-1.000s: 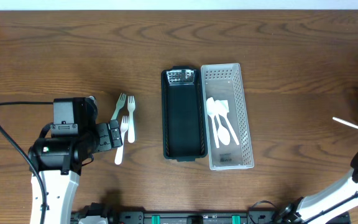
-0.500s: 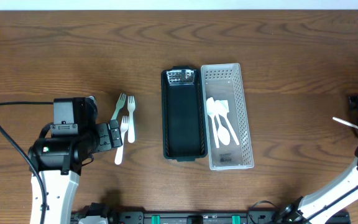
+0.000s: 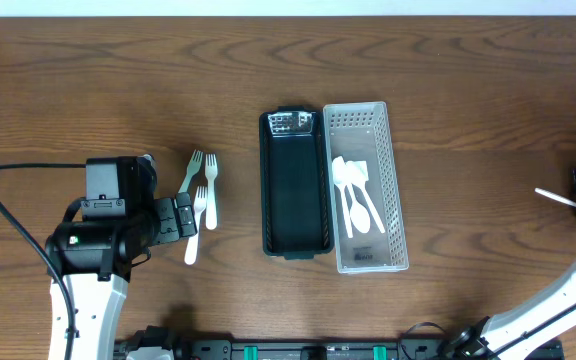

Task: Pack container
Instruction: 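Reach far right and grasp the last white spoon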

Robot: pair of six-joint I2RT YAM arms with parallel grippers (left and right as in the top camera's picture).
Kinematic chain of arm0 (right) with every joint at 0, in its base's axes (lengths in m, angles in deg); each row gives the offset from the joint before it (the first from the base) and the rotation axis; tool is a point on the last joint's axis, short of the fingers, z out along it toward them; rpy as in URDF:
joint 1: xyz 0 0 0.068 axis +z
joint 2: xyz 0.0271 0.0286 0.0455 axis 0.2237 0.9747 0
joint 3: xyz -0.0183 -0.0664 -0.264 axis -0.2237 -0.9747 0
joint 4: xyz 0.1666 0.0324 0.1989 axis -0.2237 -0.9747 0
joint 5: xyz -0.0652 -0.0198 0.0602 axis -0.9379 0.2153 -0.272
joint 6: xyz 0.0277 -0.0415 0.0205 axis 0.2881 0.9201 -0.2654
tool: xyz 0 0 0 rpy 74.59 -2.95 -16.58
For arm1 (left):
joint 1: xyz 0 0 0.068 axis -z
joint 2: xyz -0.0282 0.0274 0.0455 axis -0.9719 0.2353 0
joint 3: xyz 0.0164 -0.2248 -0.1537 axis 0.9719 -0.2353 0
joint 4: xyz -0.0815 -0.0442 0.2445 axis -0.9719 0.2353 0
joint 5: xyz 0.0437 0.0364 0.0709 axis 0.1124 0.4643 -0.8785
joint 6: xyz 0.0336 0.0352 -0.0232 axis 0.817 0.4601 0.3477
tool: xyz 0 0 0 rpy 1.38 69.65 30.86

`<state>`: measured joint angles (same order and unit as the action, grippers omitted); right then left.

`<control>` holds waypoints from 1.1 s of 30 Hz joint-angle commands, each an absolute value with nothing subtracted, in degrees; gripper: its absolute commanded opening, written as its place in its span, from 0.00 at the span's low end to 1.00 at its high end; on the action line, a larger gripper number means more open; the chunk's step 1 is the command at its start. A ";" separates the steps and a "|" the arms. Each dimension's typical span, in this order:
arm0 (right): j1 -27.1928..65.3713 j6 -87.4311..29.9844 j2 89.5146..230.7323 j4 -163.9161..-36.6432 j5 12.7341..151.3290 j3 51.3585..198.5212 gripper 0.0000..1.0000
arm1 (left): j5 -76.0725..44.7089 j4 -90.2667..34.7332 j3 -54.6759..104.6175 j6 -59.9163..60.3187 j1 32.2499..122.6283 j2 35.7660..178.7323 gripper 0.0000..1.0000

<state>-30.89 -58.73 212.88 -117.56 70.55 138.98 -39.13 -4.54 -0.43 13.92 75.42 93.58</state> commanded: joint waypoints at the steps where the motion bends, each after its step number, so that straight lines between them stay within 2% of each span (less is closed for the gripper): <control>1: -31.37 -58.60 214.27 -117.84 70.37 136.21 0.61 | -38.96 -4.35 0.78 13.59 75.33 93.69 0.98; 8: -31.37 -58.43 214.27 -118.13 70.39 136.08 0.34 | -38.96 -4.35 0.78 13.59 75.33 93.69 0.98; 12: -31.37 -58.43 214.27 -118.34 70.41 136.08 0.10 | -38.96 -4.35 0.78 13.61 75.33 93.69 0.98; 18: -31.35 -58.43 214.27 -119.52 70.41 136.08 0.01 | -38.96 -4.35 0.78 13.61 75.33 93.69 0.98; 26: -29.66 -52.02 213.47 -120.42 70.92 136.10 0.01 | -38.96 -4.35 0.78 13.61 75.33 93.69 0.98; 33: -20.42 -45.07 205.60 -120.60 71.07 136.10 0.01 | -38.96 -4.33 0.78 13.59 75.33 93.69 0.98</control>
